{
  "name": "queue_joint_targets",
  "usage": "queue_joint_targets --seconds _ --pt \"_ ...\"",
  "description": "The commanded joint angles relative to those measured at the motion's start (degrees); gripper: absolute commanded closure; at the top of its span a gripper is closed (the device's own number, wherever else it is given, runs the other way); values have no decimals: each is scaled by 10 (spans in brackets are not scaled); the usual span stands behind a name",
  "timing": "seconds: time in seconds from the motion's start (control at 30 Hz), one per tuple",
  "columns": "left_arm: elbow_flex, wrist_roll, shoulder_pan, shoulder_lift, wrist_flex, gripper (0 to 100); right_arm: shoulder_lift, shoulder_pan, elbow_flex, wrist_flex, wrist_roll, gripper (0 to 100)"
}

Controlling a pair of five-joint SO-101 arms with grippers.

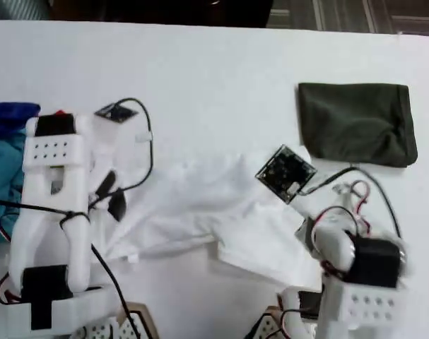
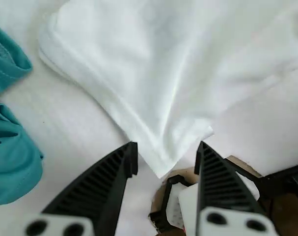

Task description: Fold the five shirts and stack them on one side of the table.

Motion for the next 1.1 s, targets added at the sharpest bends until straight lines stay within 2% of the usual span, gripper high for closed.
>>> queue_joint_targets --seconds 0.0,0.07,0.1,0.13,0.2,0.33,0.5,0.63,0.83,1.07 --pt "-20 3 3 1 -4 817 2 4 -54 -36 -66 807" --pt "-5 3 3 1 -38 924 31 4 -17 -105 -129 863" --pt "6 3 4 1 -60 991 55 2 8 -147 -149 930" --pt "19 3 4 1 -82 973 83 -7 33 -192 -165 993" --pt "41 3 8 1 -125 980 156 -28 71 -271 -185 959" --pt "86 26 39 2 -202 974 321 -86 76 -369 -227 978" --pt "156 46 84 21 -292 974 508 -131 26 -410 -277 979" --pt "148 45 52 118 -329 974 609 -120 -36 -407 -281 979" --pt "-34 44 -26 329 -311 974 684 -81 -82 -411 -276 979" --pt "-417 47 -19 554 -126 974 796 -67 -187 -411 -280 979"
